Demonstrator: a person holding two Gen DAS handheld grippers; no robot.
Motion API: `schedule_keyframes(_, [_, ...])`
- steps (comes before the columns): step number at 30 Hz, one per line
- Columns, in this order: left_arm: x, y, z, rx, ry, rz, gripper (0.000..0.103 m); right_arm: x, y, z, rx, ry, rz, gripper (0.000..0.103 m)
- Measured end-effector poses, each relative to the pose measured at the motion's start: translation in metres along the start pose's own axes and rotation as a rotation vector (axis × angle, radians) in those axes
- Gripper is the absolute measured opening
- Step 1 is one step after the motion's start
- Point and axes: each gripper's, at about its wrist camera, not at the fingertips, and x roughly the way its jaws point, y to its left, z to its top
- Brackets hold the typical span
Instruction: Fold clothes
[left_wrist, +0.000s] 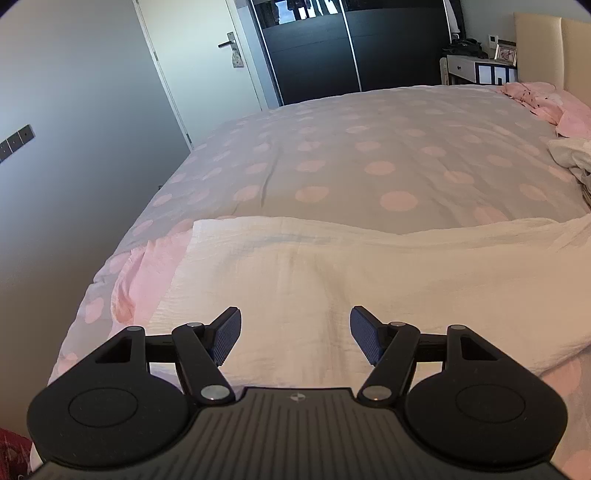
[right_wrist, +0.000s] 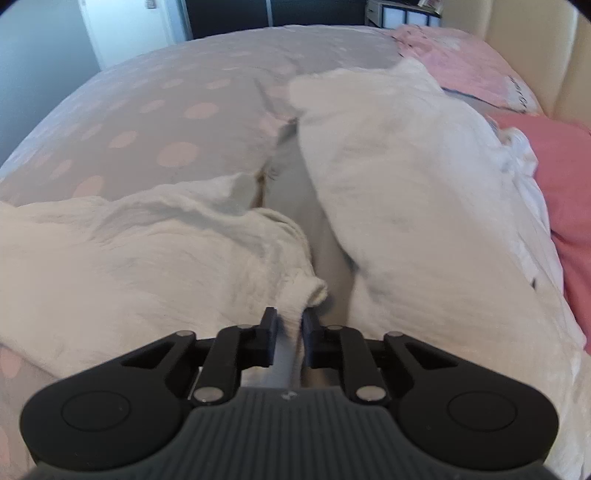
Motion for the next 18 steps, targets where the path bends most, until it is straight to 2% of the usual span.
schedule_keyframes(3, [0.002,-0.003,-0.003,0.016,0.017,0.020,0.065,-0.013,0.024,-0.006,-0.131,-0.027,0.141,0.012])
schedule_keyframes(6, [0.008,-0.002,-0.005,0.003,0.041,0.036,0.065,-0.016,0.046,-0.020,-0.260,-0.008,0.167,0.011])
schedule_keyframes(8, [0.011,-0.004,-0.005,0.005,0.050,0.038,0.065,-0.018,0.051,-0.024,-0.297,-0.020,0.127,0.010])
schedule_keyframes(12, [0.016,-0.011,-0.003,0.024,0.060,0.035,0.065,-0.026,0.032,-0.009,-0.247,-0.106,0.021,0.009])
schedule_keyframes(14, [0.019,-0.015,-0.002,0.034,0.065,0.033,0.065,-0.026,0.022,0.002,-0.206,-0.150,0.004,0.009])
schedule_keyframes(16, [0.022,-0.019,-0.002,0.044,0.071,0.032,0.065,-0.022,0.018,0.013,-0.201,-0.177,0.023,0.009])
schedule_keyframes(18, [0.024,-0.023,-0.001,0.054,0.076,0.030,0.065,-0.013,0.025,0.020,-0.268,-0.169,0.028,0.009])
